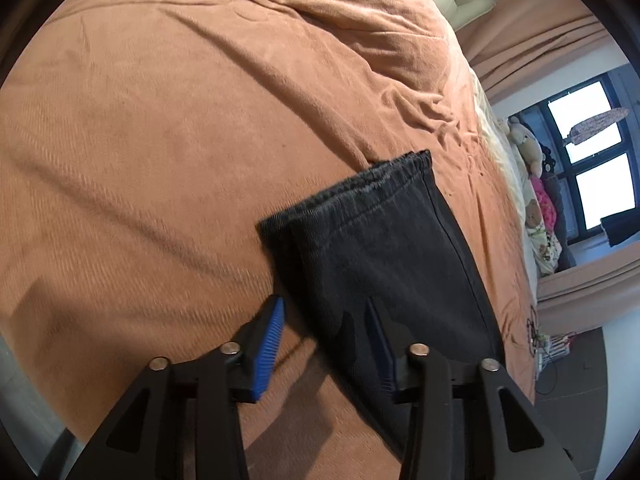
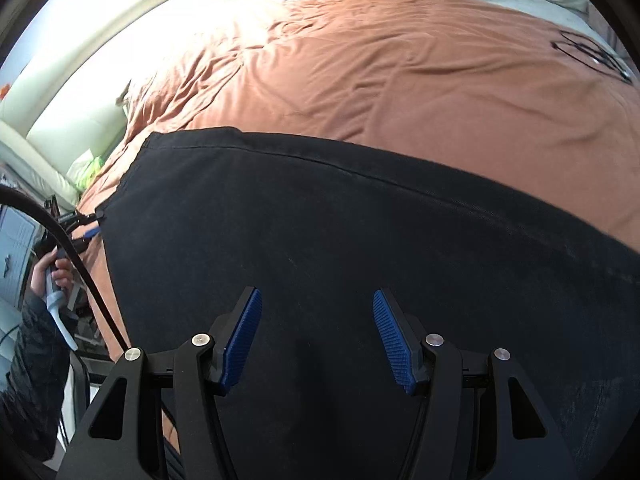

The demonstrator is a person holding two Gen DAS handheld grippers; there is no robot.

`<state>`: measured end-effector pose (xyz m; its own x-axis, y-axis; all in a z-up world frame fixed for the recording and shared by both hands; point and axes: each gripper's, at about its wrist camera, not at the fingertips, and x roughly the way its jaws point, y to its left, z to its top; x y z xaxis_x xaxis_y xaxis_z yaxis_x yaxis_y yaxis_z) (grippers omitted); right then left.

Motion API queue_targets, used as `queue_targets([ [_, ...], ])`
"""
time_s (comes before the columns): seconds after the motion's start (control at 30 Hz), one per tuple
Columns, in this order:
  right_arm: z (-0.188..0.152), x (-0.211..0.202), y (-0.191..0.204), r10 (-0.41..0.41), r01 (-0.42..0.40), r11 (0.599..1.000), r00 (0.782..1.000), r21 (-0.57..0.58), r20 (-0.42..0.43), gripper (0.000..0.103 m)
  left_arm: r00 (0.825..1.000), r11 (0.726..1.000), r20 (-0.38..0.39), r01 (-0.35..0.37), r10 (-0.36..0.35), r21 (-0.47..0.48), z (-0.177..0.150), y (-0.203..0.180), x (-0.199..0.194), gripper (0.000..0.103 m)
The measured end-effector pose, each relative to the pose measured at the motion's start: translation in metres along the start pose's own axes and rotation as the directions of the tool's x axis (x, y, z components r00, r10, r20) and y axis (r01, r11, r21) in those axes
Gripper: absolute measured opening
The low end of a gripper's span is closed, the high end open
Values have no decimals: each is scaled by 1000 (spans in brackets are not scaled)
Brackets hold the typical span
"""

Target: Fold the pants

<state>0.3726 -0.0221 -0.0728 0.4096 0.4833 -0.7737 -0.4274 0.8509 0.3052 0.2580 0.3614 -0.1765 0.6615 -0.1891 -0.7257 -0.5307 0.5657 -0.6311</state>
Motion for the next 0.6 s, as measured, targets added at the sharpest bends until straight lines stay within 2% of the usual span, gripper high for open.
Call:
queue_targets([
  [0.07,-4,-11,0,-2,2,1000,1000,7,12,56,1000,1000,-11,26,-26,-18,-4,0,1,53],
  [0.17,-13,-23,1,0,0,1000,1000,16,22,57,1000,1000,-9,25,-25,-7,-3,-2,6,53],
  [0.3,-27,-35,3,-4,3,1000,999,22,32,56,998,999,33,50,-50,6,7,-1,10,53],
  [0.33,-30,-37,2,-3,2,1000,999,27,34,57,998,999,43,51,-52,10,9,-2,10,51],
  [0.37,-34,-40,1,-1,-1,999,999,33,35,56,997,999,65,51,-52,17,10,-3,6,43],
  [0.43,-38,-42,-1,-2,1,999,999,41,37,56,991,996,111,77,-81,38,11,-6,-4,33],
  [0.5,-45,-45,-3,-13,11,999,999,47,37,56,984,993,136,109,-115,51,11,-8,-12,32],
  [0.6,-54,-44,-1,-35,34,998,999,53,22,56,988,994,111,105,-109,44,11,-6,-6,33],
])
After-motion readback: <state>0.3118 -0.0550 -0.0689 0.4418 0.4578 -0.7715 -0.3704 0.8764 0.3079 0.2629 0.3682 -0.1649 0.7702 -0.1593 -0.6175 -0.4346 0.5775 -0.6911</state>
